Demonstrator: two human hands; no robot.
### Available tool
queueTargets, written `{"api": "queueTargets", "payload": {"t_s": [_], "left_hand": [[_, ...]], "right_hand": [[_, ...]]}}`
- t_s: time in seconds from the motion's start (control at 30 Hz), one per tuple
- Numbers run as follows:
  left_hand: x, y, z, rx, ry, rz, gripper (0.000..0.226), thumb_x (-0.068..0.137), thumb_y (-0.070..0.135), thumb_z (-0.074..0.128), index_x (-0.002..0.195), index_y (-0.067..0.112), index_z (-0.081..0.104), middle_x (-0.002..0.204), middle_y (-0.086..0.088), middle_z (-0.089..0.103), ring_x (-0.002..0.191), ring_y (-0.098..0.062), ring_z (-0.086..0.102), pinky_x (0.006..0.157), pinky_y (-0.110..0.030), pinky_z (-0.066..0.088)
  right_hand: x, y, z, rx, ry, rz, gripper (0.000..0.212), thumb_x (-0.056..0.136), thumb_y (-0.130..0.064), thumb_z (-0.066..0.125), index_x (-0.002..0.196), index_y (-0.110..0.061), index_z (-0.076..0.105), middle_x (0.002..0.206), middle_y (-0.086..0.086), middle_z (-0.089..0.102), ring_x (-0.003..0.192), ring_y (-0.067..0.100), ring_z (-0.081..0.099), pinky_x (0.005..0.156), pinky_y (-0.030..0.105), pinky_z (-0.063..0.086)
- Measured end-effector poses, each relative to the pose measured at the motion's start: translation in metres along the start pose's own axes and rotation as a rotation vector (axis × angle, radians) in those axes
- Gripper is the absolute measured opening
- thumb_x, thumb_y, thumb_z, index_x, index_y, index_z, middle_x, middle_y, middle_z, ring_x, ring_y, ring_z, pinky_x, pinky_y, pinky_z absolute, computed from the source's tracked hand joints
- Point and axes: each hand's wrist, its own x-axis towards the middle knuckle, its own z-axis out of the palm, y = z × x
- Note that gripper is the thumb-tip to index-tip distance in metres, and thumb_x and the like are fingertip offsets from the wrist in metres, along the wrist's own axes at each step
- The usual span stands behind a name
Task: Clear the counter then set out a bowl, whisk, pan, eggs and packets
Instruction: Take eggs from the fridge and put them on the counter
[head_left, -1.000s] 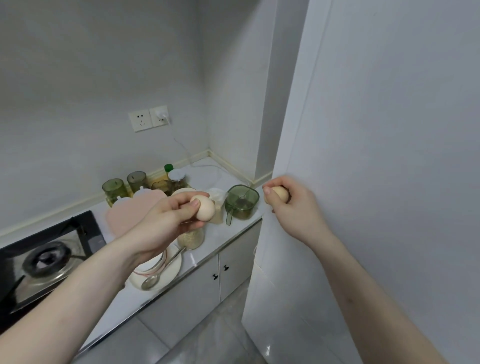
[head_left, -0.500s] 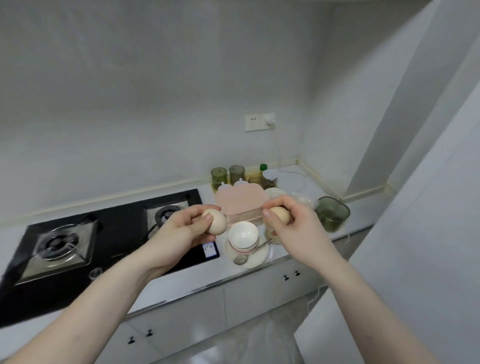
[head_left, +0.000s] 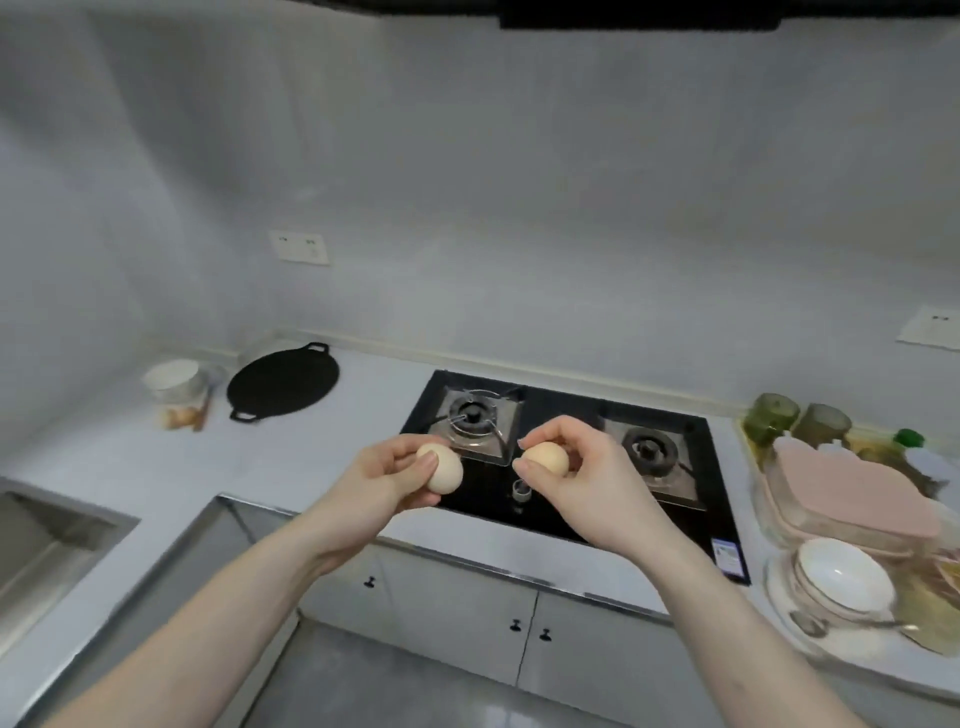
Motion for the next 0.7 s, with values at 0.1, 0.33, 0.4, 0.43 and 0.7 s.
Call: {"api": "queueTargets", "payload": {"t_s": [0.1, 0.33, 0.4, 0.43, 0.7], "left_hand": [[-0.015, -0.011, -0.056, -0.002, 0.138, -0.022, 0.023, 0.103, 0.016, 0.054, 0.122, 0.014, 0.066, 0.116, -0.01, 0.074, 0.105, -0.016, 0.07, 0.08, -0.021, 0.057], [-0.042, -0.037, -0.155, -0.092, 0.406, -0.083, 0.023, 0.103, 0.017, 0.055, 0.122, 0.014, 0.067, 0.118, -0.01, 0.072, 0.102, -0.014, 0.07, 0.077, -0.019, 0.057], [-0.045, -0.043, -0.177, -0.111, 0.448, -0.096, 0.023, 0.103, 0.018, 0.055, 0.123, 0.014, 0.067, 0.117, -0.009, 0.073, 0.102, -0.014, 0.07, 0.079, -0.02, 0.057], [-0.045, -0.046, -0.188, -0.117, 0.469, -0.105, 0.023, 0.103, 0.018, 0.055, 0.122, 0.014, 0.067, 0.117, -0.008, 0.073, 0.103, -0.014, 0.07, 0.08, -0.02, 0.058], [-0.007, -0.059, -0.267, -0.151, 0.623, -0.129, 0.02, 0.103, 0.019, 0.056, 0.118, 0.015, 0.069, 0.109, -0.005, 0.075, 0.099, -0.014, 0.069, 0.079, -0.022, 0.056]], "right_hand": [[0.025, -0.021, 0.05, -0.001, -0.085, -0.023, 0.014, 0.084, -0.038, 0.078, 0.093, -0.038, 0.068, 0.096, -0.014, 0.068, 0.078, 0.0, 0.064, 0.062, 0.009, 0.046], [0.079, -0.061, 0.15, 0.004, -0.316, -0.098, 0.014, 0.084, -0.036, 0.077, 0.095, -0.037, 0.07, 0.099, -0.016, 0.067, 0.088, 0.0, 0.063, 0.068, 0.011, 0.046], [0.096, -0.067, 0.175, 0.031, -0.38, -0.091, 0.015, 0.083, -0.036, 0.077, 0.096, -0.038, 0.07, 0.1, -0.014, 0.067, 0.088, 0.004, 0.066, 0.069, 0.016, 0.05], [0.104, -0.07, 0.188, 0.042, -0.412, -0.093, 0.016, 0.083, -0.036, 0.077, 0.097, -0.038, 0.07, 0.1, -0.013, 0.067, 0.087, 0.004, 0.066, 0.068, 0.016, 0.05], [0.182, -0.088, 0.269, 0.034, -0.602, -0.136, 0.022, 0.086, -0.031, 0.075, 0.105, -0.038, 0.067, 0.107, -0.017, 0.065, 0.087, -0.001, 0.062, 0.062, 0.005, 0.043]]}}
